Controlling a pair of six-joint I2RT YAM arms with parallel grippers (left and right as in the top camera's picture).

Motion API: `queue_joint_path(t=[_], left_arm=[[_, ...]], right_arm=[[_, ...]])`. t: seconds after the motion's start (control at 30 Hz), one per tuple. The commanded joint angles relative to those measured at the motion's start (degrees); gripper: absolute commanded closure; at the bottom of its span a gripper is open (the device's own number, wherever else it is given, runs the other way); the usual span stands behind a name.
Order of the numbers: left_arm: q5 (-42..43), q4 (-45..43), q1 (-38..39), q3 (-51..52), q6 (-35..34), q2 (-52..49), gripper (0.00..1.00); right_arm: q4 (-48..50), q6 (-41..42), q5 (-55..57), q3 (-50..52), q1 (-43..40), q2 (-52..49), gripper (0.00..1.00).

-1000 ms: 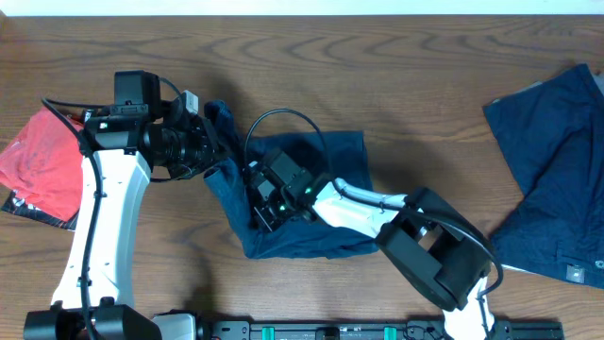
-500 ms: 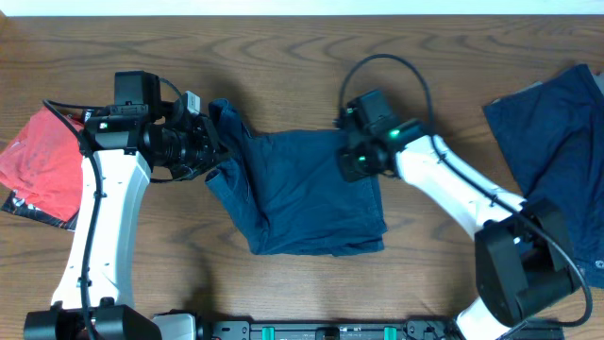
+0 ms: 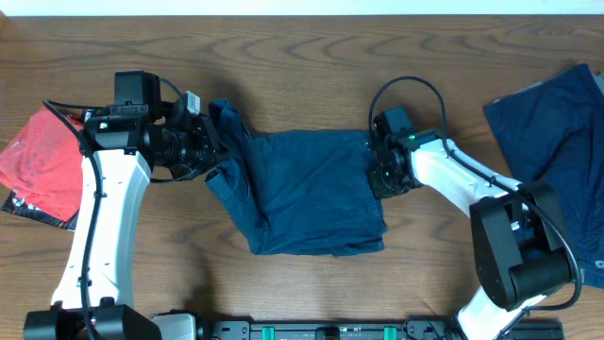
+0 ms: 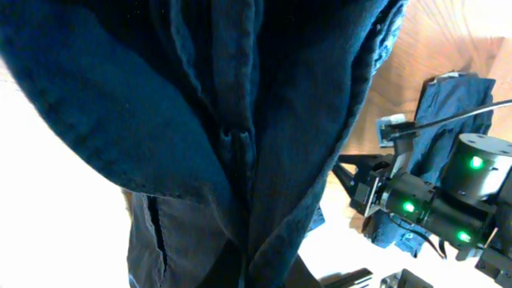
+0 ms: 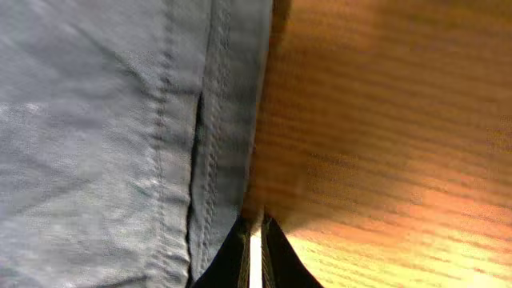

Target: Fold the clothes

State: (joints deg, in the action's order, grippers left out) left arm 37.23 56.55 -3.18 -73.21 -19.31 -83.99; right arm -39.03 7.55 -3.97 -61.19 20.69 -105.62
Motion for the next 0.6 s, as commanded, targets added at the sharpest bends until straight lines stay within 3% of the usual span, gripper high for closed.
queue_joint_path(t=[0.0,0.17,0.37,0.5,0.57], left_arm=[[2.9,-0.1,0.0,-1.9,0.1,1.1,0.94],[4.7,-0.3,0.5,-1.9,-0.1,1.1,0.94],[14.7,-4.5,4.2,-1.9,-2.5,1.1,0.94],[13.6,-8.2,9.9,-1.9,-5.6,1.0,0.94],[8.9,-9.1,13.5,-1.9,-8.3,0.9,0.94]], right_arm=[[1.3,-0.7,0.5,2.4,0.9,-0.6,0.94],[2.2,0.2,0.5,3.3,2.3,-0.6,0.94],[2.1,0.7,0.3,3.3,2.8,-0.6,0.94],[2.1,0.7,0.3,3.3,3.0,-0.6,0.94],[2.0,0.7,0.3,3.3,3.0,-0.6,0.95]])
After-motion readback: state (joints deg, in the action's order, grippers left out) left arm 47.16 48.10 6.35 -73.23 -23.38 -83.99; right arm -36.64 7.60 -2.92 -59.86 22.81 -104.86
